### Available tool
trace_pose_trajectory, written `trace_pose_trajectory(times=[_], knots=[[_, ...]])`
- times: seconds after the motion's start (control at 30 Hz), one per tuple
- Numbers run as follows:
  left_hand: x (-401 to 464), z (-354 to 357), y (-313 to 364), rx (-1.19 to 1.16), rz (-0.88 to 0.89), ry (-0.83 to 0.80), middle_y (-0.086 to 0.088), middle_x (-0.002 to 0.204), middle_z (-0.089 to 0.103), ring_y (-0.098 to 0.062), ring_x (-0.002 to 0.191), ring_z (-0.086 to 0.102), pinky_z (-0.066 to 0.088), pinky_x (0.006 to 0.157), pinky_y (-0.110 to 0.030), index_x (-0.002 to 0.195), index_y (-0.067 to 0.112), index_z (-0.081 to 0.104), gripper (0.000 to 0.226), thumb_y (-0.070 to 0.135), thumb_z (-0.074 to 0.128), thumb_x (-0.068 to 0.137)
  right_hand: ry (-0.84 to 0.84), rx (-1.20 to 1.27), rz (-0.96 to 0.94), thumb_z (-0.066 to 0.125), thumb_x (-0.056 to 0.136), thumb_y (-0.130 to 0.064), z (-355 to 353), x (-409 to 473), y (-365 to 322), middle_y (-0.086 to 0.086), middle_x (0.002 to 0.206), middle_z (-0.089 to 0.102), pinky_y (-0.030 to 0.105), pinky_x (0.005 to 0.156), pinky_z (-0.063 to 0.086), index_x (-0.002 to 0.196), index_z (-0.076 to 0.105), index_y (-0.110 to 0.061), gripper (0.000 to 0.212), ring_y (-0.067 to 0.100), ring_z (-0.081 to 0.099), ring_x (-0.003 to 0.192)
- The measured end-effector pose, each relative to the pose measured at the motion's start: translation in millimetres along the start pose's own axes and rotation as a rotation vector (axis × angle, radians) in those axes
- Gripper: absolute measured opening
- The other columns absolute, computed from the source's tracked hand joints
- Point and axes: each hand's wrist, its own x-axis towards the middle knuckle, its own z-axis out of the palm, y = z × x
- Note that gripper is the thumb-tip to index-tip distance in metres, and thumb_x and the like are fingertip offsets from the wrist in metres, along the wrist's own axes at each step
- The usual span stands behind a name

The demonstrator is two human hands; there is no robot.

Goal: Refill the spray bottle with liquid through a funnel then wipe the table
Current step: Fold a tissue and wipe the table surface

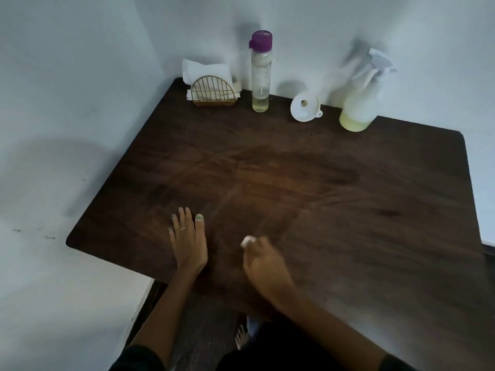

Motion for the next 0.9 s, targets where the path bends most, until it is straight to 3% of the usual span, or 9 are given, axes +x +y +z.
trace_pose_trajectory(times=[0.1,0.23,0.3,0.33,0.43,0.5,0.57,0.7,0.9], knots=[[-20,-5,9,-0.019,0.048,-0.026,-0.012,0.16,0.01,-0.03,0.148,0.0,0.004,0.119,-0.047,0.147,0.009,0.028,0.045,0.019,0.026,0.104,-0.033,-0.077,-0.347,0.06,0.075,-0.013,19,-49,-27,0.0,0.072,0.061,0.019,0.048,0.043,0.076,0.069,-0.013,0.008,0.013,0.056,0.056],[-52,-19,18,-0.203,0.066,-0.079,-0.011,0.16,0.01,-0.027,0.149,0.0,0.001,0.12,-0.045,0.149,0.007,0.023,0.047,0.022,0.018,0.105,-0.147,-0.17,-0.327,0.067,0.077,-0.005,8,-45,-36,0.009,0.082,0.067,0.028,0.061,0.052,0.083,0.071,-0.006,0.008,0.024,0.061,0.08],[-59,-18,15,-0.313,0.04,-0.118,-0.007,0.161,0.011,-0.022,0.149,0.0,-0.001,0.12,-0.042,0.15,0.01,0.021,0.049,0.028,0.012,0.105,-0.225,-0.061,-0.214,0.053,0.088,-0.003,2,-38,-38,0.012,0.102,0.066,0.034,0.08,0.048,0.101,0.068,-0.005,0.021,0.026,0.056,0.099],[-63,-16,13,-0.342,0.041,-0.135,-0.006,0.161,0.013,-0.02,0.149,0.001,-0.001,0.12,-0.042,0.15,0.013,0.023,0.05,0.03,0.012,0.105,-0.266,0.04,-0.125,0.051,0.088,-0.002,-3,-36,-39,0.011,0.107,0.066,0.03,0.085,0.046,0.103,0.069,-0.006,0.024,0.023,0.056,0.102],[-79,-14,10,-0.486,0.07,-0.199,-0.005,0.156,0.028,-0.019,0.148,0.011,0.009,0.12,-0.041,0.138,0.019,0.048,0.043,0.032,0.028,0.104,-0.167,0.419,0.152,0.065,0.079,0.001,-18,-36,-31,0.01,0.092,0.072,0.011,0.073,0.045,0.085,0.072,-0.006,0.012,0.012,0.064,0.083],[-96,-16,12,-0.545,0.15,-0.218,-0.003,0.139,0.054,-0.018,0.137,0.039,0.031,0.111,-0.032,0.124,0.021,0.064,0.032,0.03,0.044,0.1,-0.097,0.721,0.308,0.073,0.074,0.001,-29,-42,-21,0.011,0.079,0.071,0.019,0.069,0.05,0.076,0.07,-0.006,0.008,0.012,0.062,0.072],[-111,-20,17,-0.605,0.253,-0.232,0.002,0.113,0.071,-0.013,0.111,0.063,0.047,0.095,-0.028,0.111,0.02,0.072,0.024,0.023,0.055,0.095,-0.108,0.996,0.435,0.072,0.074,0.006,-41,-48,-14,0.012,0.077,0.067,0.026,0.07,0.054,0.078,0.066,-0.006,0.014,0.016,0.063,0.071],[-131,-23,39,-0.744,0.289,-0.216,0.004,0.104,0.074,-0.001,0.096,0.066,0.053,0.089,-0.022,0.108,0.017,0.073,0.021,0.015,0.065,0.089,-0.136,1.311,0.572,0.066,0.077,0.011,-65,-50,-5,0.012,0.079,0.068,0.031,0.072,0.056,0.088,0.062,-0.002,0.017,0.019,0.066,0.072],[-127,-24,93,-0.827,0.221,-0.232,0.005,0.089,0.075,-0.004,0.086,0.07,0.054,0.078,-0.017,0.094,0.015,0.076,0.014,0.01,0.073,0.082,0.024,1.504,0.671,0.061,0.08,0.013,-91,-48,24,0.011,0.08,0.065,0.029,0.074,0.055,0.091,0.062,-0.003,0.019,0.019,0.064,0.077]])
